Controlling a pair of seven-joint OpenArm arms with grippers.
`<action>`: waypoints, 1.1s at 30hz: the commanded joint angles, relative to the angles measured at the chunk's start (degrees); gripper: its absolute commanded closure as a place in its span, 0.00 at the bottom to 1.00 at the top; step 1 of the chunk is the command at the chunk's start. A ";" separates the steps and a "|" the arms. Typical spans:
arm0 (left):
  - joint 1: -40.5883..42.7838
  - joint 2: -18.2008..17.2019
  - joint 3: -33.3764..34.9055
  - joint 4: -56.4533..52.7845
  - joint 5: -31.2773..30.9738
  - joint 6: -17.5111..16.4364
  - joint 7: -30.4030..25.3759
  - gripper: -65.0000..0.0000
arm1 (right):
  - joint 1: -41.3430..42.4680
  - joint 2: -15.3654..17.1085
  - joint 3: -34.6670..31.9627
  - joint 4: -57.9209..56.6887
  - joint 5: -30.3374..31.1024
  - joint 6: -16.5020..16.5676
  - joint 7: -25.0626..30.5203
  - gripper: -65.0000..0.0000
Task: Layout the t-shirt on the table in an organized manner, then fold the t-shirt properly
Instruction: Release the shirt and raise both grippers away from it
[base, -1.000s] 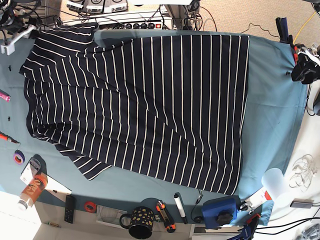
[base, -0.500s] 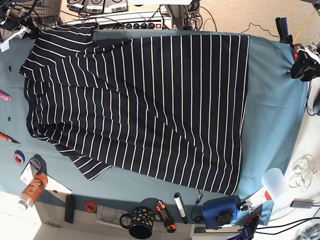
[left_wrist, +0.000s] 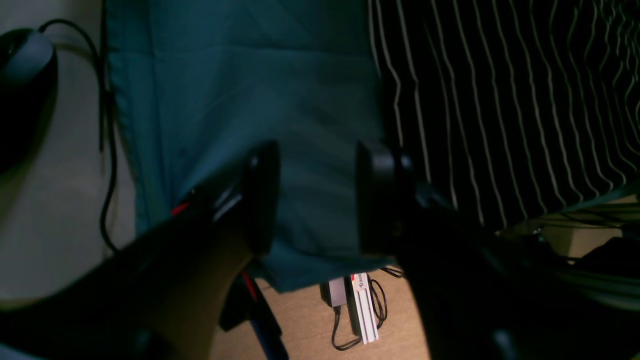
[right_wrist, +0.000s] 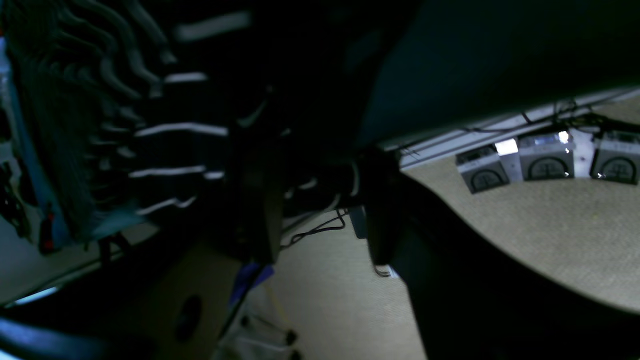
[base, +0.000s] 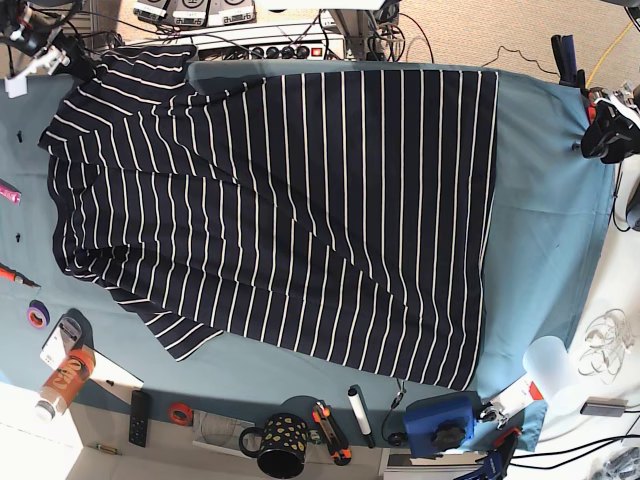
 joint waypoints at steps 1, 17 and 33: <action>0.02 -1.25 -0.42 0.87 -1.16 -0.13 -1.84 0.63 | 0.13 1.73 0.46 2.21 4.02 0.73 2.52 0.62; 0.02 -1.25 -0.42 0.87 -1.16 0.04 -2.95 0.63 | 0.07 1.38 0.44 8.63 -0.22 0.73 2.52 0.62; 0.04 -1.25 -0.37 0.87 -1.18 0.04 -2.14 0.63 | 0.20 1.44 -13.81 8.63 -15.21 0.73 2.52 0.62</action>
